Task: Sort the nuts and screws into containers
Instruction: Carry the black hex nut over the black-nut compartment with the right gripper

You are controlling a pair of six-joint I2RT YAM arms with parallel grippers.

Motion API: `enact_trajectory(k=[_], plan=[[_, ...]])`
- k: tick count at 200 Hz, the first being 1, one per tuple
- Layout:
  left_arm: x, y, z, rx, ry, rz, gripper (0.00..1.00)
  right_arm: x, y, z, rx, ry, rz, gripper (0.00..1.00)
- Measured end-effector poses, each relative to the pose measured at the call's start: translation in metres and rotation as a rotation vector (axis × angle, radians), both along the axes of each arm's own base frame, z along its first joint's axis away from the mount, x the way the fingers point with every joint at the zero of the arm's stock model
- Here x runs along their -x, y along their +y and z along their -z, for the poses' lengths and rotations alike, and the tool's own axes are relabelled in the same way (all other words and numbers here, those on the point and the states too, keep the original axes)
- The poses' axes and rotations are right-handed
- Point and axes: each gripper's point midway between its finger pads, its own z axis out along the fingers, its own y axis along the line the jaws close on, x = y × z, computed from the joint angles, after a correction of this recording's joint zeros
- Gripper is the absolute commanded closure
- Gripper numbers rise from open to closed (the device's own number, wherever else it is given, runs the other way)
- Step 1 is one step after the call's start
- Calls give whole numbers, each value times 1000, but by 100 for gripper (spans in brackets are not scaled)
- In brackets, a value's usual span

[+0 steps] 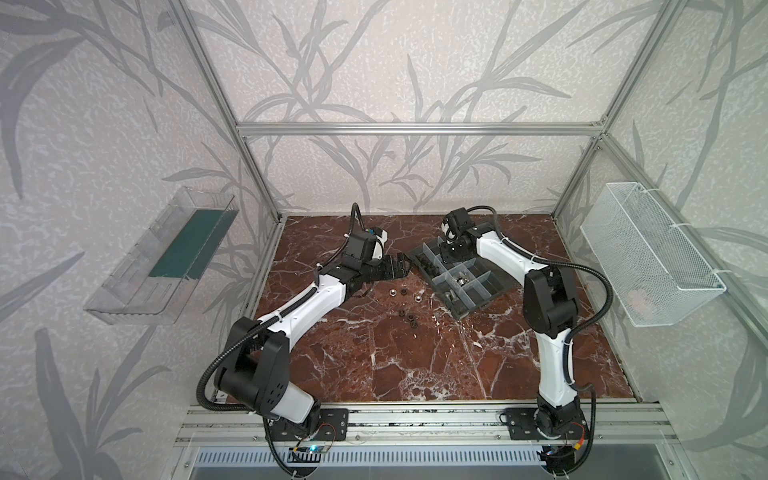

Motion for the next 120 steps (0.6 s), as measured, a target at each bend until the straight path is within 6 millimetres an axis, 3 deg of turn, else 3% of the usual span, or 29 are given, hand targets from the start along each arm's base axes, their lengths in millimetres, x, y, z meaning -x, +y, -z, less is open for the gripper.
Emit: enact_trajectory(k=[45, 120], plan=[[1, 1, -1, -6, -4, 2, 0, -4, 2, 9, 5, 26, -2, 71], [2, 1, -3, -5, -6, 2, 0, -2, 1, 7, 10, 36, -4, 62]])
